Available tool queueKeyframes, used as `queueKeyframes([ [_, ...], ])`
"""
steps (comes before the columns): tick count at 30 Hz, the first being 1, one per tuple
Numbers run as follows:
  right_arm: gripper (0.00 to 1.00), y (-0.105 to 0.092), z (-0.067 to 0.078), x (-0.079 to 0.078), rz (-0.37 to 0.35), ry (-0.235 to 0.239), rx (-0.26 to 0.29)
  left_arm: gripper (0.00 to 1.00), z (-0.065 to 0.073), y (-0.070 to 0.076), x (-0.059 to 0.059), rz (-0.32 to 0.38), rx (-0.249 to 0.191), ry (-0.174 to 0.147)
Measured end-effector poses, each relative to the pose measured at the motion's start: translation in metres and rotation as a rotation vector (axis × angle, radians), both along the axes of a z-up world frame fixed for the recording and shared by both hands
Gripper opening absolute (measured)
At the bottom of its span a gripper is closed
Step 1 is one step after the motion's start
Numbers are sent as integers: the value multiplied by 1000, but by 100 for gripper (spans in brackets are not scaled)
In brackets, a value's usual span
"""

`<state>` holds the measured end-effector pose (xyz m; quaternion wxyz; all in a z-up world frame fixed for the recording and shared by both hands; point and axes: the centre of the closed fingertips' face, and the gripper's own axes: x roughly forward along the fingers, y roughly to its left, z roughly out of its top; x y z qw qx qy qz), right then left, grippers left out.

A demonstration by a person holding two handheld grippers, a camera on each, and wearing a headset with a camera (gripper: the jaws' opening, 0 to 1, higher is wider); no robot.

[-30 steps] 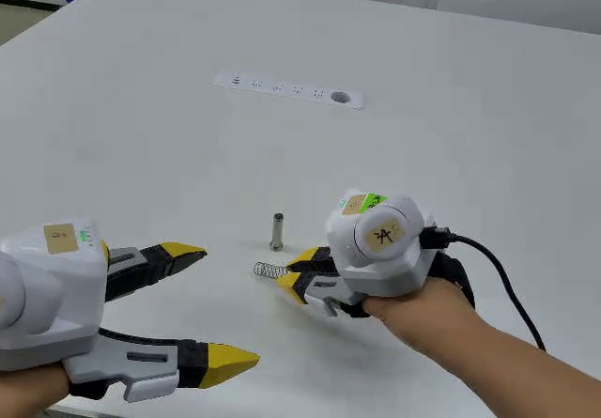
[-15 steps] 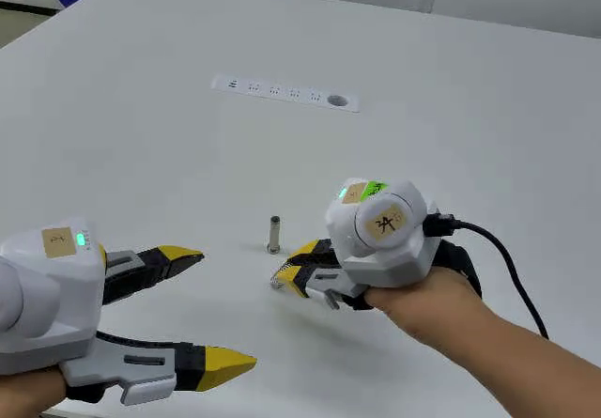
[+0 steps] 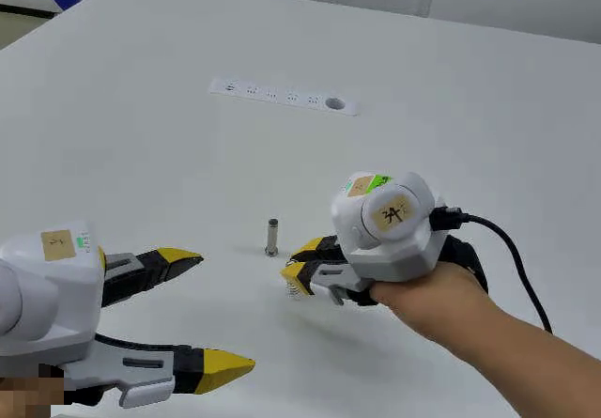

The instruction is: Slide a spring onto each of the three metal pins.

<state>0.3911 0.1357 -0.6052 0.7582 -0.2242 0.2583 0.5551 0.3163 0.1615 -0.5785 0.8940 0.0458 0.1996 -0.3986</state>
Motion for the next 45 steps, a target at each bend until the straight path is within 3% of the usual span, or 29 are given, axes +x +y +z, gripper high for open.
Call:
queueKeyframes([
  [7,12,4,22,3,-23,18,58,78,1,0,0,3,-5,-8],
  [18,12,12,53,15,-25,-27,100,78,2,-1,0,-6,-6,-13],
  [29,12,23,75,34,-40,-55,144,78,2,-1,0,-3,-6,-16],
  [45,11,34,56,47,-52,-19,129,79,2,-1,0,-1,-12,-10],
])
